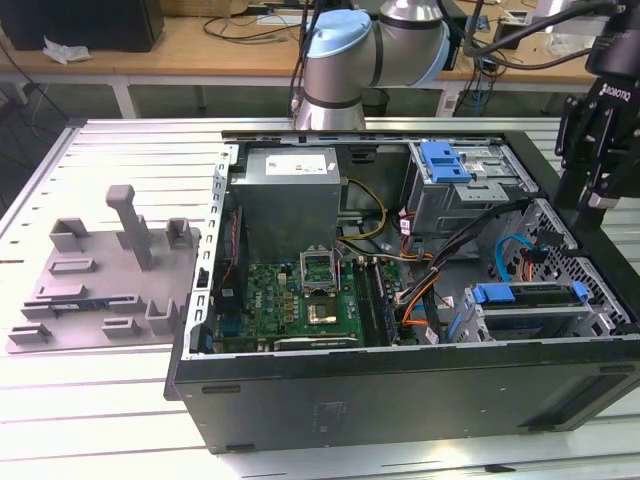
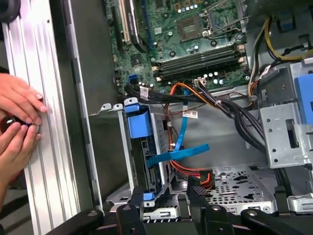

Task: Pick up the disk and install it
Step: 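Insert the first disk wire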

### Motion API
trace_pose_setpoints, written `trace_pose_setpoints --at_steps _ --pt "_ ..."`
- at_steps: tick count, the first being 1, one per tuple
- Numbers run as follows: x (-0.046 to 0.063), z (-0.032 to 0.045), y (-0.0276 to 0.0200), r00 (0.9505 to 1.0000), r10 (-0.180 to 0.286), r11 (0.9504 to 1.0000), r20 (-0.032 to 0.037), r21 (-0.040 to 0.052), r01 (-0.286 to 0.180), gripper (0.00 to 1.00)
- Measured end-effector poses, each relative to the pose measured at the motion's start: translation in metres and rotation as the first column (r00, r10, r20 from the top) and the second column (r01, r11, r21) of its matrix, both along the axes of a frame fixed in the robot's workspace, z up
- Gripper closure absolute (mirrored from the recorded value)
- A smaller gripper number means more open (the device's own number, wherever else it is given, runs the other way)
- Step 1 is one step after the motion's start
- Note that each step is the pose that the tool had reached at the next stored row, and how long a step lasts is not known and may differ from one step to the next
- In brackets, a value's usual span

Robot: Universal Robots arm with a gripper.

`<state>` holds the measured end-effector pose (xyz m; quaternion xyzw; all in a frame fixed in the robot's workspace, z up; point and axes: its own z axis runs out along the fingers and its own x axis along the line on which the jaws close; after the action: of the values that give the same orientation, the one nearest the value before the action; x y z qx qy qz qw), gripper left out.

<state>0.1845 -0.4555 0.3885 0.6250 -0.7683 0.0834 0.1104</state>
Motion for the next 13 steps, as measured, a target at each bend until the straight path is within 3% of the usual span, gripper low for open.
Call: trace_pose_setpoints --at_steps 2,5,10,13 --pt "0.001 -0.0029 0.0015 1.0000 -0.009 1.0000 -0.0002 -0.0035 0.009 0.49" --pt "0.003 -0.0078 0.0088 0.9999 -0.011 0.9999 -0.0026 -0.0126 0.011 0.49" --pt "0.006 -0.0148 0.0249 0.9998 -0.012 0.9989 -0.0134 -0.0451 0.011 0.51" --pt "0.009 -0.0184 0.0328 0.9997 -0.013 0.9981 -0.0189 -0.0597 0.012 0.65"
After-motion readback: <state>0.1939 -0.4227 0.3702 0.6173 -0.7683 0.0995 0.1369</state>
